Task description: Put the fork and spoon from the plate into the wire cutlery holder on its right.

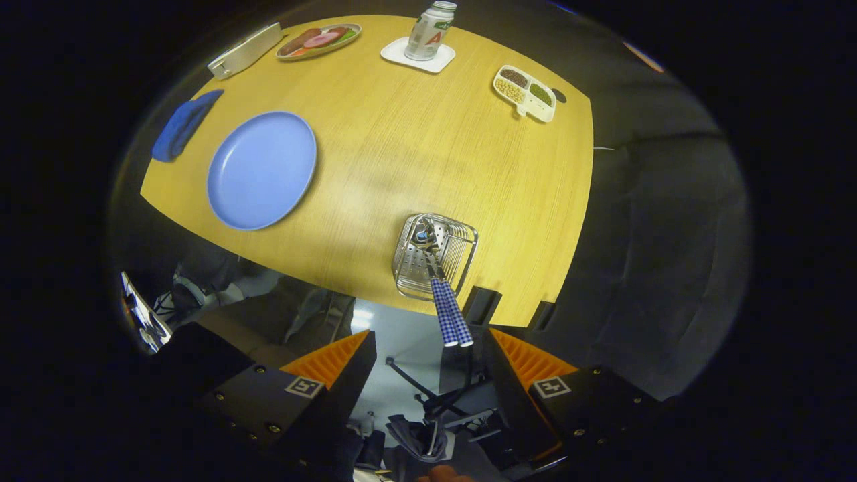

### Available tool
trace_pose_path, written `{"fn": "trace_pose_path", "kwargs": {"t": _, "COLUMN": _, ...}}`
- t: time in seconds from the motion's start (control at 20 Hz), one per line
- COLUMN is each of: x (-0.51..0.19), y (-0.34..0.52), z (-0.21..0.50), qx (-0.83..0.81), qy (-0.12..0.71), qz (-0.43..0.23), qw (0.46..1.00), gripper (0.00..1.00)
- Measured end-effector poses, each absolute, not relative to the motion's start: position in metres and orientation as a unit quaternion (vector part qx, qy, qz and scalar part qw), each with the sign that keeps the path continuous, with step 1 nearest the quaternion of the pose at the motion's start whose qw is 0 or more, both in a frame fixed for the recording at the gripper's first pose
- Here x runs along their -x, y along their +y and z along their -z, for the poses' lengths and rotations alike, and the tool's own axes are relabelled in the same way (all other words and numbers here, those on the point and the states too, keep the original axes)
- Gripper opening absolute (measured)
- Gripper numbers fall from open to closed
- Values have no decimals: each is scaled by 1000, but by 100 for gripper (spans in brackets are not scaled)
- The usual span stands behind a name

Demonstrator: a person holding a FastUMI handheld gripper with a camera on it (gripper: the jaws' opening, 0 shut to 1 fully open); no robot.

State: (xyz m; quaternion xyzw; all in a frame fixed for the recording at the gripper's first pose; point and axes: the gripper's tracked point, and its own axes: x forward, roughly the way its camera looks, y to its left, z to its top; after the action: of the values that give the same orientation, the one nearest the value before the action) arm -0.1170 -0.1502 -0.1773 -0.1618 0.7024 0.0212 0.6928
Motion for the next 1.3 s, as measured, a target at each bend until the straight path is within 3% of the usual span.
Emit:
{"fn": "trace_pose_path", "kwargs": {"t": 0.3, "x": 113, "y": -121, "z": 169, "qx": 114, "qy": 612, "qz": -16, "qw": 782, "gripper": 97}}
{"fn": "trace_pose_path", "kwargs": {"t": 0.5, "x": 70, "y": -81, "z": 131, "qx": 41, "qy": 427, "qz": -5, "qw": 903, "gripper": 97}}
{"fn": "trace_pose_path", "kwargs": {"t": 0.65, "x": 50, "y": -76, "z": 88, "qx": 33, "qy": 294, "qz": 8, "qw": 955, "gripper": 97}}
{"fn": "trace_pose_path", "kwargs": {"t": 0.95, "x": 31, "y": -64, "z": 20, "qx": -17, "qy": 104, "qz": 13, "qw": 994, "gripper": 97}}
{"fn": "trace_pose_path", "kwargs": {"t": 1.3, "x": 24, "y": -49, "z": 6, "qx": -5, "qy": 16, "qz": 31, "qw": 999, "gripper": 97}}
